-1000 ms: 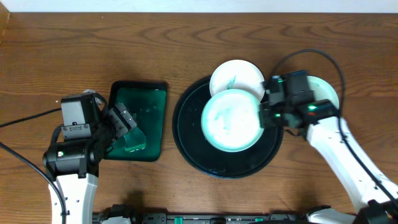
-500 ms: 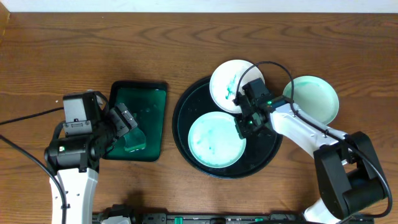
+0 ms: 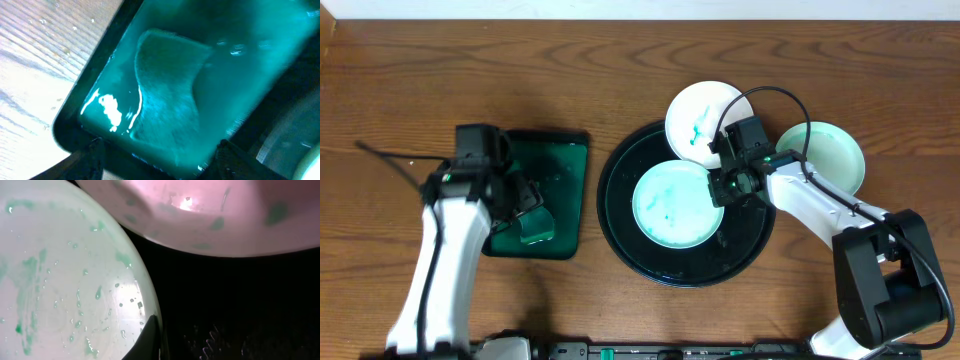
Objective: Clean dirty plates on tray and stack at the side
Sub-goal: 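Grasp the green sponge again with the left gripper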
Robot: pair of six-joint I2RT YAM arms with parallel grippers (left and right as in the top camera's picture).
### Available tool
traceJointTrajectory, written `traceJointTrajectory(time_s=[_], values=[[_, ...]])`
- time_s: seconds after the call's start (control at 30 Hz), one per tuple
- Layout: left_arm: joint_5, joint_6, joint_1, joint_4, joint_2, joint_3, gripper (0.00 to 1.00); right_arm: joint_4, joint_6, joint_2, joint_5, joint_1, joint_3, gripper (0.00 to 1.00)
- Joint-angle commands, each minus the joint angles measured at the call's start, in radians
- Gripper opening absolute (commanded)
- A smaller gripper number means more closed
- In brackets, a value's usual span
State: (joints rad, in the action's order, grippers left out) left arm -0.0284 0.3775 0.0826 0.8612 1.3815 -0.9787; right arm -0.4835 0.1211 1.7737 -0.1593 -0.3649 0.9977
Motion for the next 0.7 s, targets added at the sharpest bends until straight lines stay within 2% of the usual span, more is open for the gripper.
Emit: traceJointTrajectory(time_s=[0.0,0.2,0.33,0.37,0.4,0.43,0.67], values=[[0.048,0.055,-0.001,-0.039,0.134,-0.027,0.65,-0.003,-0.025,-0.002,0.016,-0.021,0.003,0.01],[0.048,0.074,-0.001,-0.154,0.316,-0.027,0.52,-0.002,-0.025,-0.002,0.017,-0.03,0.003,0.01],[0.036,0.073,-0.001,-0.188,0.387,-0.027,0.33,-0.003,-0.025,-0.002,0.017,-0.03,0.003,0.01],[0.033,0.072,-0.001,-0.19,0.393,-0.027,0.26,-0.003,-0.025,-0.002,0.017,-0.03,0.003,0.01],[0.032,0.072,-0.001,-0.19,0.397,-0.027,0.11,-0.003,-0.025,-0.002,0.017,-0.03,0.003,0.01],[0.028,0.072,-0.001,-0.185,0.397,-0.027,0.07,-0.003,-0.025,-0.002,0.017,-0.03,0.003,0.01],[-0.061,0.046,-0.001,-0.134,0.306,-0.053,0.07,-0.006,-0.025,-0.002,0.017,-0.03,0.003,0.01]])
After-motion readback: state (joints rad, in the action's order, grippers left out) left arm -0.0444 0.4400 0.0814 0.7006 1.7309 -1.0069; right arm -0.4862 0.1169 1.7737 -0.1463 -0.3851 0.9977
